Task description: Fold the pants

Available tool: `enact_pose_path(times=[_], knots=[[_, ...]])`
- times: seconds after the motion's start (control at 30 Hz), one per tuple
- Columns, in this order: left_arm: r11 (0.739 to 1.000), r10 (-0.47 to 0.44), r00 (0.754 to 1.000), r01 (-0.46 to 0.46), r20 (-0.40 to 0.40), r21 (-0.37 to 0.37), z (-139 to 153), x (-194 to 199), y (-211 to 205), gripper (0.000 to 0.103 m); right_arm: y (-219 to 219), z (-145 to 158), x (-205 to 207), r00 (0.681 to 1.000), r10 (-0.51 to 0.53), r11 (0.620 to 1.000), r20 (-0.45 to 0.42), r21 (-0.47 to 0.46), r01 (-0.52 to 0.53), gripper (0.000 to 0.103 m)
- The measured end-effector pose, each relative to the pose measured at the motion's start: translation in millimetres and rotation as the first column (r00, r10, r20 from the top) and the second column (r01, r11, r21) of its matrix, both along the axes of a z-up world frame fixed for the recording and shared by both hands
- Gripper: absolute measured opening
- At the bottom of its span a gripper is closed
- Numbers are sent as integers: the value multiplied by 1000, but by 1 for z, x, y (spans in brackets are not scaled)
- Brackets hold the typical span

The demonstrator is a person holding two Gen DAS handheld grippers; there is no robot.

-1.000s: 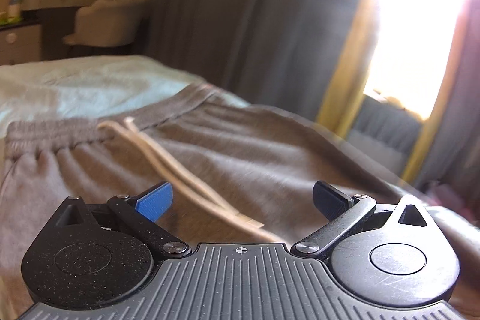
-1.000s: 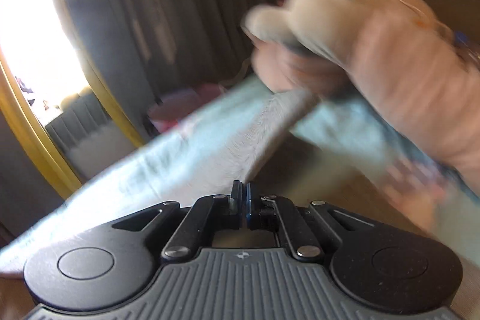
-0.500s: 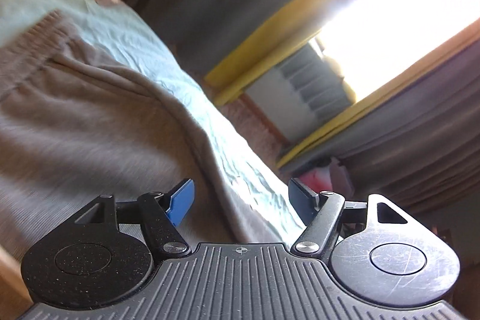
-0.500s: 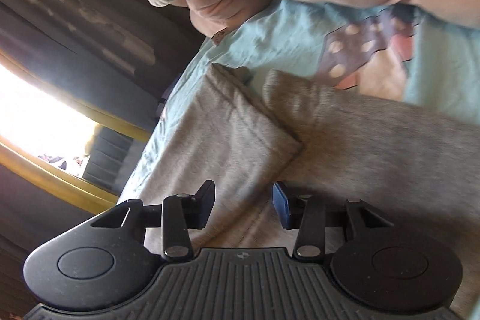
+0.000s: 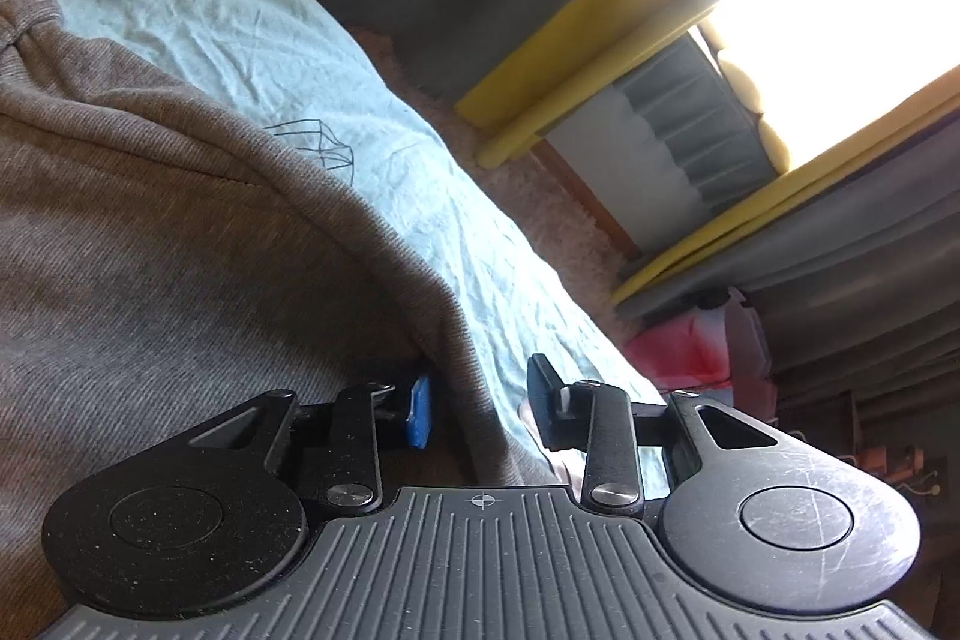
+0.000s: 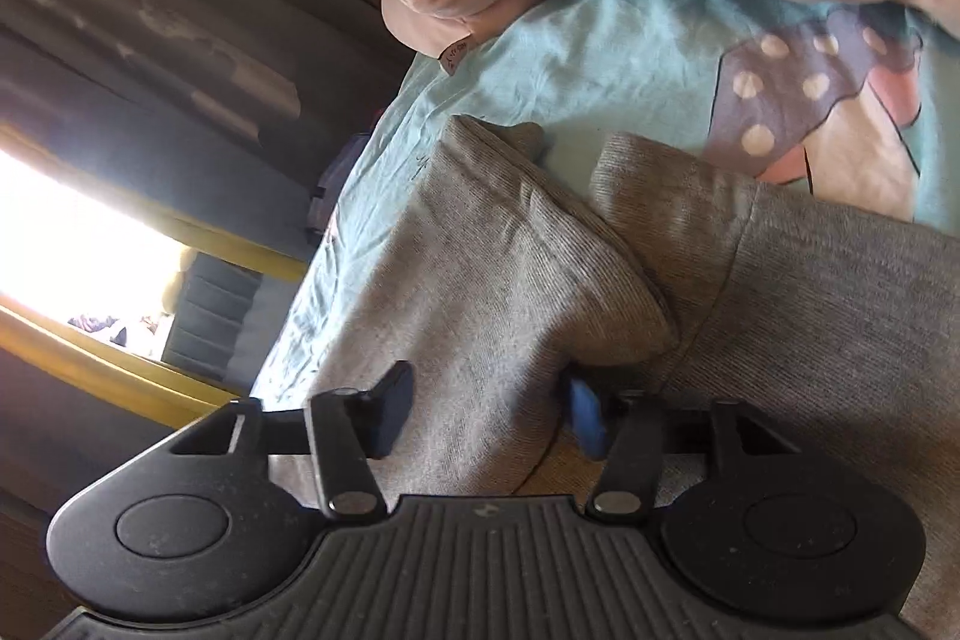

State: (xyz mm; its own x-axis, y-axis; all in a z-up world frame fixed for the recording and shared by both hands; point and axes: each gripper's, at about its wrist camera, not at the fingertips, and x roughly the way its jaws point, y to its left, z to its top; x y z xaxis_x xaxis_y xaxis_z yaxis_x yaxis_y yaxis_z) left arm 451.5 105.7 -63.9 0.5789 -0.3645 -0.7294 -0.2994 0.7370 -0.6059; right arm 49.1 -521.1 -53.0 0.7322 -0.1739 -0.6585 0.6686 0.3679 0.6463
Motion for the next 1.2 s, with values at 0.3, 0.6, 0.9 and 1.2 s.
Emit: enact_pose_path(times=[0.3,0.6,0.9,1.2], knots=[[998,-27,994,20,106,66,49,-30,3,6,6,48,19,996,94,978,0,-189,-92,7],[996,-92,887,77,452,52,145,-291,69,7,-1,138,-110,970,125,951,207,-303,-58,7],[986,157,988,-157,-13,-63,12,-394,131,16,-7,-6,-189,994,32,999,-103,-41,-36,13],[930,335,934,-348,124,114,48,-360,180,89,-11,2,-166,999,55,998,-4,-18,-55,48]])
